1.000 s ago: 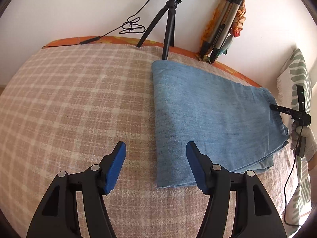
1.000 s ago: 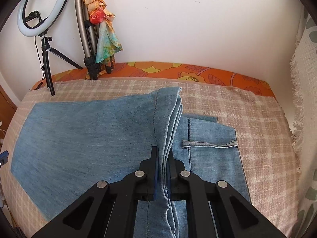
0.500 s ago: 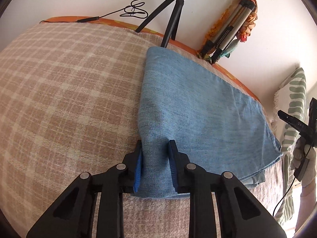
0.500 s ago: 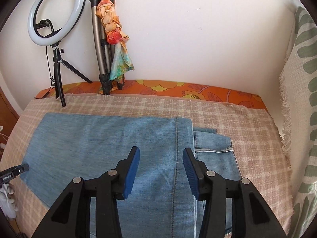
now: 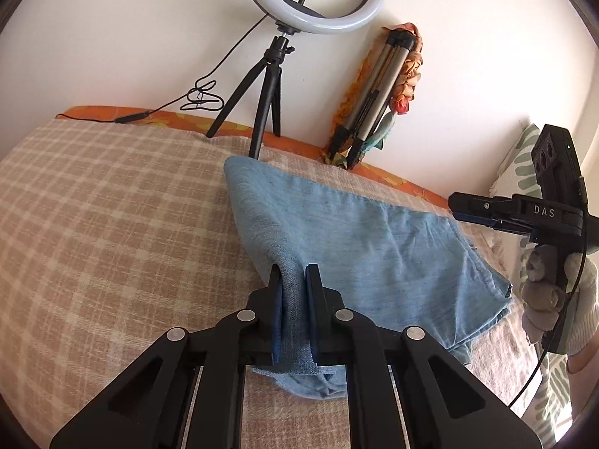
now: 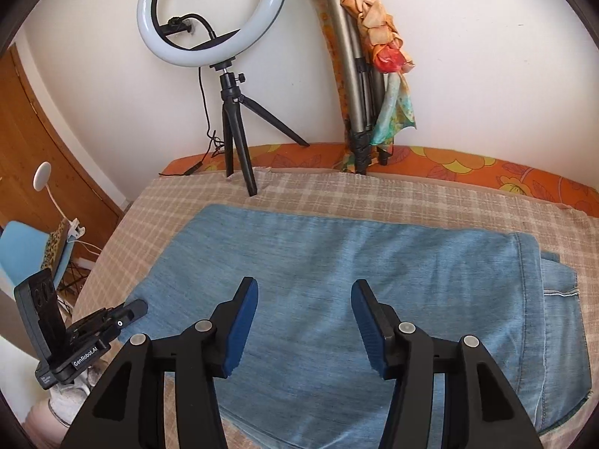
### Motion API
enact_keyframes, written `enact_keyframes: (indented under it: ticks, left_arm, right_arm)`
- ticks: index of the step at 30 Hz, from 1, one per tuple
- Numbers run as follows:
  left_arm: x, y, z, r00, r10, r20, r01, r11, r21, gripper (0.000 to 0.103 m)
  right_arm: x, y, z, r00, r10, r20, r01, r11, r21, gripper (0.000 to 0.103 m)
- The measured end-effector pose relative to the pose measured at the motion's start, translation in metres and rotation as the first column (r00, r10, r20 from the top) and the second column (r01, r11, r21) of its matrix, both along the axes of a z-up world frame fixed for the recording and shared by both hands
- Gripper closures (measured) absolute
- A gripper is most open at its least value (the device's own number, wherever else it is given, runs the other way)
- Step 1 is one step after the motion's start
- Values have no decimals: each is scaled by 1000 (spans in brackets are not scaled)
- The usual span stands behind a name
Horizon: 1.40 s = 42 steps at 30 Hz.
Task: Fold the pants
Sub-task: 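Grasp the folded jeans' end with the left tool and lift it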
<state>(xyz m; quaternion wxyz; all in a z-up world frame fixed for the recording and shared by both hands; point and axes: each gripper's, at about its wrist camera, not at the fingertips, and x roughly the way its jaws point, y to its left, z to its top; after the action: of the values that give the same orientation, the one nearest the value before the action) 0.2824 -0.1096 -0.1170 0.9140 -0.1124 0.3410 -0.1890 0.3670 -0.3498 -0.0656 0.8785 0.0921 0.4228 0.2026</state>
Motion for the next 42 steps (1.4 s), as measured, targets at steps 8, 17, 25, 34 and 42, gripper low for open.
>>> enact_keyframes:
  ticks: [8, 17, 25, 34, 42]
  left_arm:
    - [-10, -17, 5, 997, -45, 56, 46, 999, -4, 94]
    - [-10, -28, 7, 994, -69, 82, 71, 997, -16, 94]
    - [-12, -31, 7, 993, -73, 91, 74, 997, -4, 95]
    - [-17, -37, 9, 993, -80, 92, 78, 997, 22, 95]
    - [-18, -42, 7, 991, -90, 97, 86, 995, 47, 95]
  right_arm:
    - [45, 112, 2, 983, 179, -49, -182, 980, -80, 42]
    - [62, 167, -13, 967, 226, -119, -245, 954, -175, 41]
    - [67, 178, -26, 961, 228, -157, -261, 935, -239, 41]
    - [75, 176, -38, 963, 200, -178, -241, 937, -251, 52]
    - [81, 177, -46, 962, 193, -195, -240, 935, -260, 63]
